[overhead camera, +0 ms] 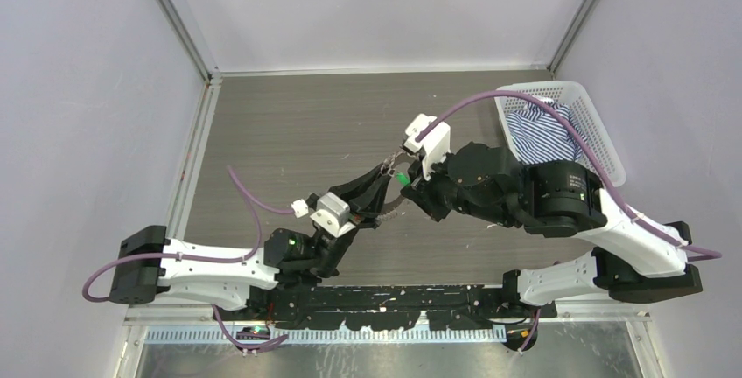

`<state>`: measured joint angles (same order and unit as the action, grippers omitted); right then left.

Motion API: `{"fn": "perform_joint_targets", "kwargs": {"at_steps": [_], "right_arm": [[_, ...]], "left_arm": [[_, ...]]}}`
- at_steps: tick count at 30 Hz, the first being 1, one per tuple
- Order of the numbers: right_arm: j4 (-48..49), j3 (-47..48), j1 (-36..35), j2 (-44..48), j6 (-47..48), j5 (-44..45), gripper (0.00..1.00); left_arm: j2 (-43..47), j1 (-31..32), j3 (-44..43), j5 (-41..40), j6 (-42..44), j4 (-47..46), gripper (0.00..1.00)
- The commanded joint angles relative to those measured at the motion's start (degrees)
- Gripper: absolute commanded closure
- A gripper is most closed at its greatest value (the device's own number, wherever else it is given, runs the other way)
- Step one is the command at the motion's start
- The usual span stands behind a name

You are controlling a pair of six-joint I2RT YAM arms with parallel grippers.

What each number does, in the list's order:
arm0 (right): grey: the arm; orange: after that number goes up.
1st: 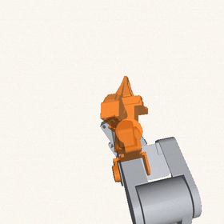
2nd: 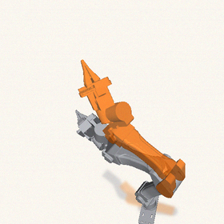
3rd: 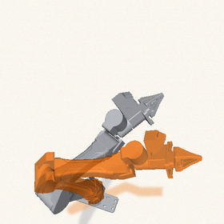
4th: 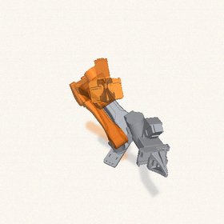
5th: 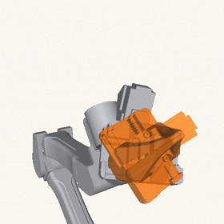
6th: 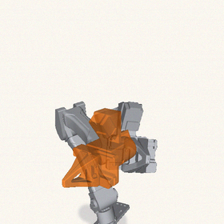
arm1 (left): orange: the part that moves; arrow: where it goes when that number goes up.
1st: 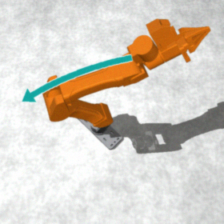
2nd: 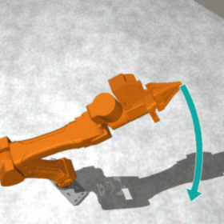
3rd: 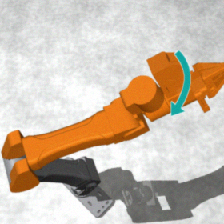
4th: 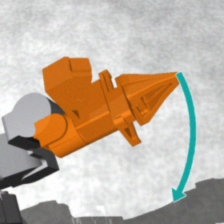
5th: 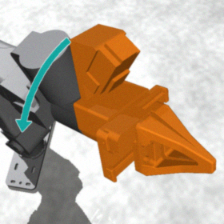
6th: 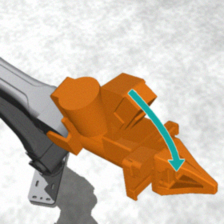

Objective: Remove the keys from the keyring

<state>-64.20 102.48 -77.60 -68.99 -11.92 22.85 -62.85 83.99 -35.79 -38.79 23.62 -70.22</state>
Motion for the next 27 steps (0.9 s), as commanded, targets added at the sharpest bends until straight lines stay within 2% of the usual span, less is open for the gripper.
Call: {"fn": "perform_joint_targets", "kwargs": {"at_steps": [1,7,11,18,27], "right_arm": [[2.6,-0.5,0.0,2.3,0.2,-0.5,0.99],[2.9,0.3,-0.1,3.0,-0.1,2.1,0.99],[3.4,1.1,-0.1,3.0,-0.8,6.8,0.99],[4.0,3.2,-0.1,2.1,-1.2,13.7,0.99],[4.3,2.8,0.0,1.8,-1.3,15.2,0.99]], "left_arm": [[0.5,-0.9,-2.1,-6.3,-2.1,-9.9,1.00],[0.9,-0.9,-1.9,-4.9,-2.6,-8.2,0.99],[1.7,-0.9,-1.6,-1.6,-4.2,-4.4,0.99],[1.4,-0.9,-0.9,0.6,-4.9,-3.9,0.99],[2.7,-0.8,-0.2,2.0,-6.2,-2.9,0.99]]}}
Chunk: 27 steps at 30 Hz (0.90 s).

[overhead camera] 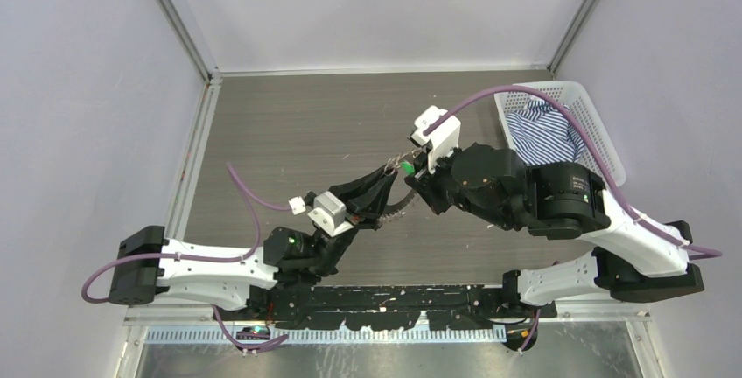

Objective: Remove the keys from the keyring

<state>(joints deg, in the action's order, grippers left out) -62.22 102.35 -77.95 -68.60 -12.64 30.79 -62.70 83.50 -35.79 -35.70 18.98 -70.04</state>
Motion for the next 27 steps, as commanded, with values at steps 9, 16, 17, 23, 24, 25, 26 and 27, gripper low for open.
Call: {"fn": "perform_joint_targets", "kwargs": {"at_steps": [9,16,17,23,24,25,26,27], "right_arm": [[5.0,1.0,1.1,1.3,0.8,8.7,0.99],[5.3,0.3,3.3,1.3,0.4,7.9,0.99],[5.3,0.1,3.8,1.5,0.3,7.7,0.99],[6.0,0.0,5.6,1.7,0.4,4.2,0.99],[6.3,0.1,5.7,1.7,0.7,3.7,0.99],[6.7,0.1,5.6,1.9,0.7,3.0,0.99],[7.2,0.0,5.7,2.3,1.0,2.6,0.99],[7.4,0.2,5.6,2.4,1.1,2.3,0.99]], "left_arm": [[3.3,-0.4,0.5,1.0,-3.0,-1.8,1.00],[3.6,-0.4,0.3,2.1,-3.1,-1.3,1.00],[3.6,-0.4,0.3,2.3,-3.1,-1.3,0.99],[3.5,-0.4,-0.1,2.5,-3.1,0.1,1.00],[3.5,-0.4,-0.3,1.9,-3.0,0.4,1.00],[3.4,-0.5,-0.4,1.5,-2.9,0.7,1.00],[3.3,-0.6,-0.3,1.1,-2.8,0.8,0.99],[3.3,-0.7,-0.3,0.5,-2.8,0.9,1.00]]}}
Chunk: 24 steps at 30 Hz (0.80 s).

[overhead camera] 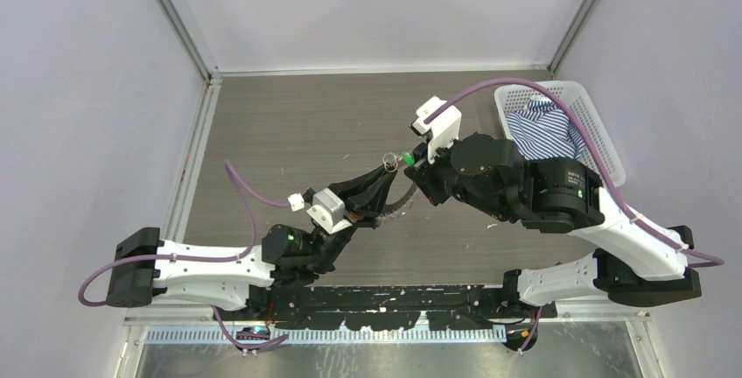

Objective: Remove the keys from the keyring

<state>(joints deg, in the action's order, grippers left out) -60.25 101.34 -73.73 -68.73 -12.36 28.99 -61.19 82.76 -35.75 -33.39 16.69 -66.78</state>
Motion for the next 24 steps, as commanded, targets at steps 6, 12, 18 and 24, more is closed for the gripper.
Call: {"fn": "perform_joint_targets", "kwargs": {"at_steps": [6,12,18,24], "right_arm": [[3.3,3.5,1.4,1.2,1.1,-0.6,0.99],[1.1,3.6,1.4,0.7,0.3,-2.4,0.99],[1.7,3.9,0.6,0.2,1.3,-6.2,0.99],[1.4,4.8,0.5,-0.7,2.5,-7.8,0.99]], "left_arm": [[1.6,-1.3,-3.8,-8.8,-0.9,7.1,0.99],[1.7,-1.8,-6.3,-12.5,-0.8,13.7,0.99],[2.0,-2.5,-5.8,-12.9,-2.2,13.5,1.00],[3.3,-2.8,-3.7,-11.6,-1.6,12.0,0.99]]}}
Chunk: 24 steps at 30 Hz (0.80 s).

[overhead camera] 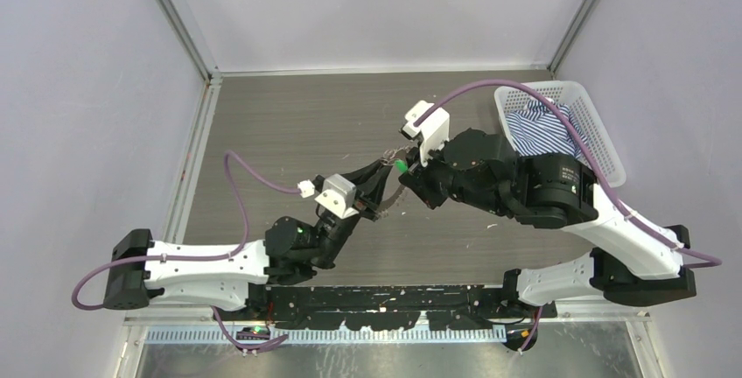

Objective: Remove the keys from the keyring

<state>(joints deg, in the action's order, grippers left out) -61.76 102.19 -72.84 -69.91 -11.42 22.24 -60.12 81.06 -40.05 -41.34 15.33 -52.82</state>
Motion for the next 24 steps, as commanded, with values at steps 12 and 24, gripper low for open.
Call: {"fn": "perform_joint_targets", "kwargs": {"at_steps": [12,24], "right_arm": [[0.7,4.1,-0.4,-1.2,2.6,-3.7,0.99],[-1.8,6.8,-0.5,-4.7,3.4,-6.6,0.99]], "left_arm": [[2.8,-1.1,6.8,2.8,3.8,-15.4,0.99],[1.6,-1.0,8.7,12.2,11.7,-18.0,0.99]]}}
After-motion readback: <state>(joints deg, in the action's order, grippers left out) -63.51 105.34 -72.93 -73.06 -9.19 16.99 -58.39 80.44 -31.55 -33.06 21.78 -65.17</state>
